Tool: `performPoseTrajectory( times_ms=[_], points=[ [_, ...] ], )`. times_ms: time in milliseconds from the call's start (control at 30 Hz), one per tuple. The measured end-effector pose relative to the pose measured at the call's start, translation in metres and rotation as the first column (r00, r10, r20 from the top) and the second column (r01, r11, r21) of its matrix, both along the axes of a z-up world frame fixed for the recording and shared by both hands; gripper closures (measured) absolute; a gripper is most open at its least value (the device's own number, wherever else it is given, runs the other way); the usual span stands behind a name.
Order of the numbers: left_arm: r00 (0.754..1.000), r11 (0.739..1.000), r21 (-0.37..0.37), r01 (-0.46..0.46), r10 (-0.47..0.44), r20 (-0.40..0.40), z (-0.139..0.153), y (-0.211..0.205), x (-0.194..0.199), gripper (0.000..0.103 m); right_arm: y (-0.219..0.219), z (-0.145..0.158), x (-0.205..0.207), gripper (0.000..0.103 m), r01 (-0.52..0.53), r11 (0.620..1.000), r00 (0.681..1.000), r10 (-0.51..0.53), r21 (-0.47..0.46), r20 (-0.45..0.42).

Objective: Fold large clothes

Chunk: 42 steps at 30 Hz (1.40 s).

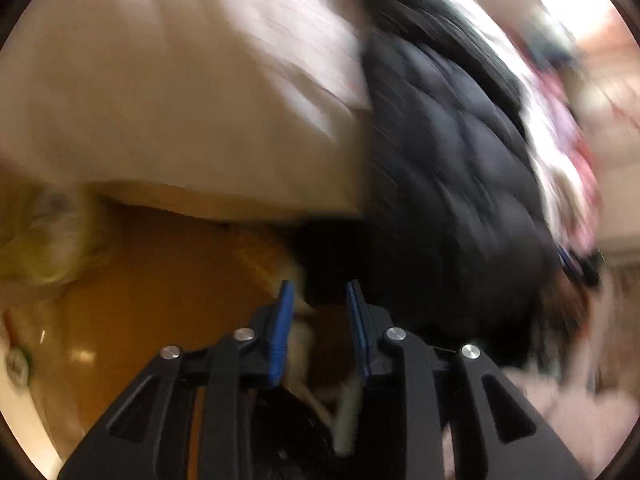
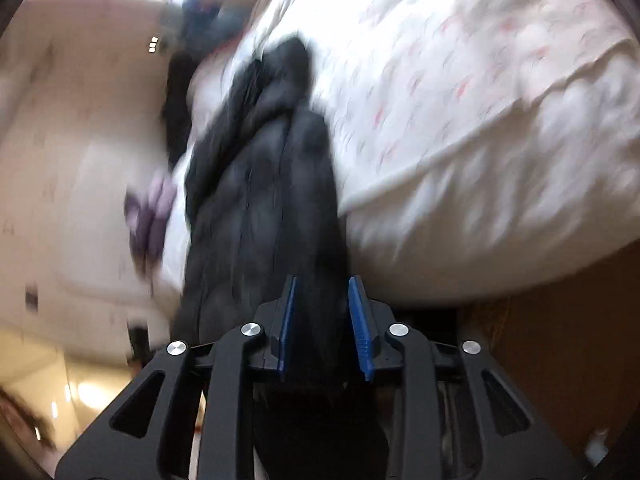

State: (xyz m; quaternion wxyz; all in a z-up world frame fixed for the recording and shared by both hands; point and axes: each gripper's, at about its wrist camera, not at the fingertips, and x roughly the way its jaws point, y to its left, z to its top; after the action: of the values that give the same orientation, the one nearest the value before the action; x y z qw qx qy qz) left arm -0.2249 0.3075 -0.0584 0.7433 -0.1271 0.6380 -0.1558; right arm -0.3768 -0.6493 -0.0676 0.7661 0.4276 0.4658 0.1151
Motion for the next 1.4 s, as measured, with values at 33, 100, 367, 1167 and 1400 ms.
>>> performPoseTrajectory(
  times_ms=[33, 100, 367, 1167, 1400],
  points=[
    [0.998, 1.000, -0.011, -0.028, 0.028, 0.055, 0.013, 0.002, 0.012, 0.061, 0.004, 0.011, 0.019, 0.059, -0.013, 1.000, 0.999, 0.013, -0.021, 0.038],
    [0.973, 1.000, -0.016, -0.010, 0.014, 0.230, 0.046, -0.022, 0.043, 0.038, 0.027, 0.036, 0.080, 0.039, -0.034, 0.996, 0.989, 0.045, -0.076, 0.140],
    [0.814, 0.997, 0.003, 0.077, -0.064, 0.578, 0.051, -0.225, 0.212, 0.027, 0.186, 0.031, 0.322, 0.031, -0.090, 0.902, 0.952, 0.203, -0.423, 0.229],
    [0.865, 0.954, 0.293, -0.059, -0.098, 0.492, -0.039, -0.286, 0.321, 0.015, 0.133, -0.028, 0.364, 0.020, -0.060, 0.835, 0.998, 0.061, -0.547, -0.017],
    [0.761, 0.884, 0.466, -0.027, -0.284, 0.583, -0.008, -0.272, 0.227, 0.015, 0.111, 0.007, 0.217, 0.010, -0.103, 0.928, 0.991, 0.127, -0.357, 0.043]
  ],
)
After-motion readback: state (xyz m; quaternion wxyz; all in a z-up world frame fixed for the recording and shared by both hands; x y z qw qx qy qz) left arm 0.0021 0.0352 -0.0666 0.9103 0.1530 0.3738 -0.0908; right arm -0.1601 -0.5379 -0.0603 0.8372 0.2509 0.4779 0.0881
